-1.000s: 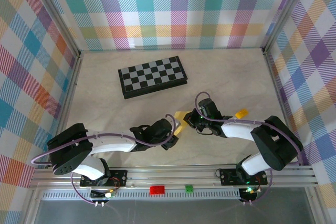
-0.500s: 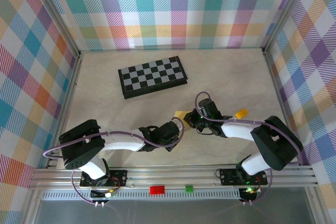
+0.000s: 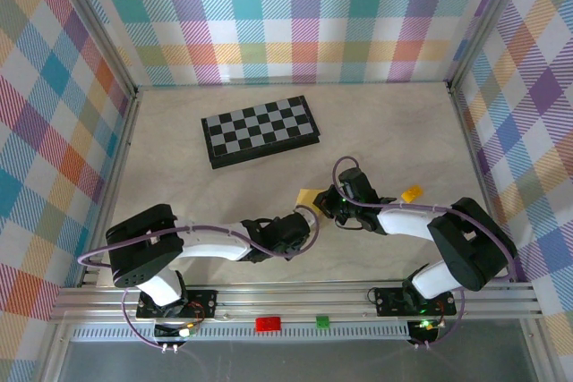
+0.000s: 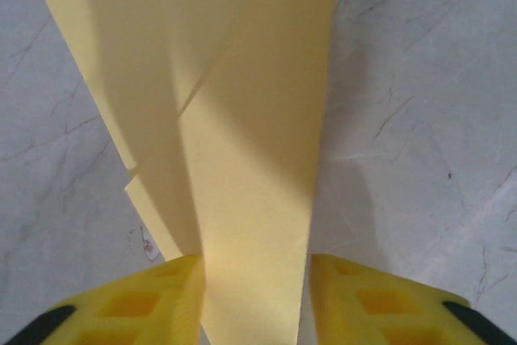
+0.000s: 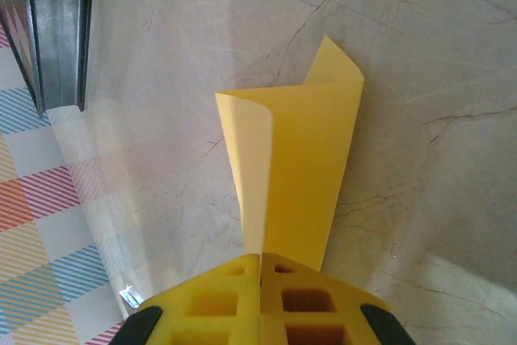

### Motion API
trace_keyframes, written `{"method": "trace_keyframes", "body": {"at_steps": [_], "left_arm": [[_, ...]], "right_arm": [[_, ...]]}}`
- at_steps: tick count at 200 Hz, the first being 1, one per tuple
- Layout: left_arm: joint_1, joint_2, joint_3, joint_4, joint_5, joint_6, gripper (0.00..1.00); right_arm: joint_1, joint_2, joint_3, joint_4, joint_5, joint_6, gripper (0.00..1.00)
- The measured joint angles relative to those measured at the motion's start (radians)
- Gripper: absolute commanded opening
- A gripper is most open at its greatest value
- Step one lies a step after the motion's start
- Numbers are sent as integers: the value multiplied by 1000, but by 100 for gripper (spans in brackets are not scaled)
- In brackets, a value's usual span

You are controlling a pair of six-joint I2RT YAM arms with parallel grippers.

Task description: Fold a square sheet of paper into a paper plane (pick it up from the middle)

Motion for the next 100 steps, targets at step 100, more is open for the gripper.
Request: {"method": "trace_keyframes", "body": {"at_steps": [100], "left_arm": [[-62,0,24,-25,-148,24,37]], "right_arm": [[0,-2,0,-1,0,0,0]]}}
